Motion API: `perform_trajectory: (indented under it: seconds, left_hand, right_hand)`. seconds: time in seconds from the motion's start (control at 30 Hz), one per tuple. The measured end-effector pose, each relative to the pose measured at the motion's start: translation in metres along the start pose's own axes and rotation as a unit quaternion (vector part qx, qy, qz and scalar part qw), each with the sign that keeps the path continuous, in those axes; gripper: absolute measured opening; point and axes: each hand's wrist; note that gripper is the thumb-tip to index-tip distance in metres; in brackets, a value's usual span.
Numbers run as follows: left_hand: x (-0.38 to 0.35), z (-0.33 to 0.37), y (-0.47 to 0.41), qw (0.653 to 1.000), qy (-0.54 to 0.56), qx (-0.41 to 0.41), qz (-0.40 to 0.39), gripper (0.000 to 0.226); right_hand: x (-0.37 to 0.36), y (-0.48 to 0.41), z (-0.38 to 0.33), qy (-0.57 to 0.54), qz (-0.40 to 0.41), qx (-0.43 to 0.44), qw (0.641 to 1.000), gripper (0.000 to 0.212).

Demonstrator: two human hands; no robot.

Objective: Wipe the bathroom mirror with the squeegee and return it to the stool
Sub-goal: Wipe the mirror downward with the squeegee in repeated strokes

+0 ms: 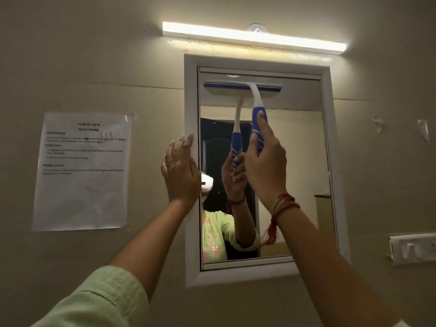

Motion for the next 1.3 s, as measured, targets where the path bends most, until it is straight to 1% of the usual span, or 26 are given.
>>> perform_trajectory:
  seconds: [0.13, 0.27, 0.37, 0.47, 0.6, 0.73, 0.83, 0.97, 1.1, 1.23, 1.3]
  left_hand:
    - [0.0, 0.0, 0.0, 1.0, -0.004, -0.003, 0.0, 0.045]
    - [0.0, -0.001, 0.0, 1.0, -0.007, 0.0, 0.003, 0.046]
    - [0.0, 0.0, 0.002, 1.0, -0.007, 0.0, 0.007, 0.046]
    - [0.001, 0.0, 0.001, 1.0, -0.011, 0.001, 0.007, 0.047]
    - [0.0, 0.001, 0.003, 1.0, -0.018, 0.002, 0.005, 0.048]
    - [0.0, 0.0, 0.003, 1.0, -0.024, 0.009, 0.015, 0.048]
    - [0.001, 0.002, 0.004, 1.0, -0.025, 0.007, 0.013, 0.048]
    - [0.002, 0.003, 0.005, 1.0, -0.021, 0.011, 0.009, 0.048]
    - [0.001, 0.003, 0.005, 1.0, -0.016, 0.011, 0.009, 0.047]
    - [0.0, 0.002, 0.005, 1.0, -0.013, 0.007, 0.012, 0.046]
    - [0.0, 0.001, 0.005, 1.0, -0.012, 0.007, 0.013, 0.046]
  right_hand:
    - [0.003, 0.025, 0.004, 0.015, -0.015, 0.013, 1.0, 0.049]
    - [-0.004, 0.003, 0.007, 0.047, -0.015, 0.042, 0.998, 0.051]
    - [-0.009, -0.009, 0.007, 0.049, -0.02, 0.037, 0.998, 0.052]
    - [-0.006, 0.015, 0.005, 0.038, -0.033, 0.026, 0.998, 0.052]
    - [0.004, 0.05, 0.001, 0.027, -0.046, 0.036, 0.998, 0.054]
    - [0.0, 0.02, -0.001, 0.021, -0.039, 0.029, 0.999, 0.05]
    - [-0.002, 0.006, -0.002, 0.039, -0.043, 0.034, 0.998, 0.053]
    - [0.008, 0.033, 0.003, 0.053, -0.07, 0.031, 0.996, 0.056]
    - [0.018, 0.066, 0.0, 0.048, -0.065, 0.043, 0.996, 0.056]
    - [0.012, 0.036, -0.002, 0.051, -0.044, 0.038, 0.997, 0.053]
    - [0.007, 0.022, -0.003, 0.054, -0.046, 0.029, 0.997, 0.053]
Point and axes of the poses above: each hand's wrist, its own y-axis away from the middle knuckle, its own x-axis out of the back of the hand, z = x × y, and after that the axes turned 14 degrees about x, right-handed
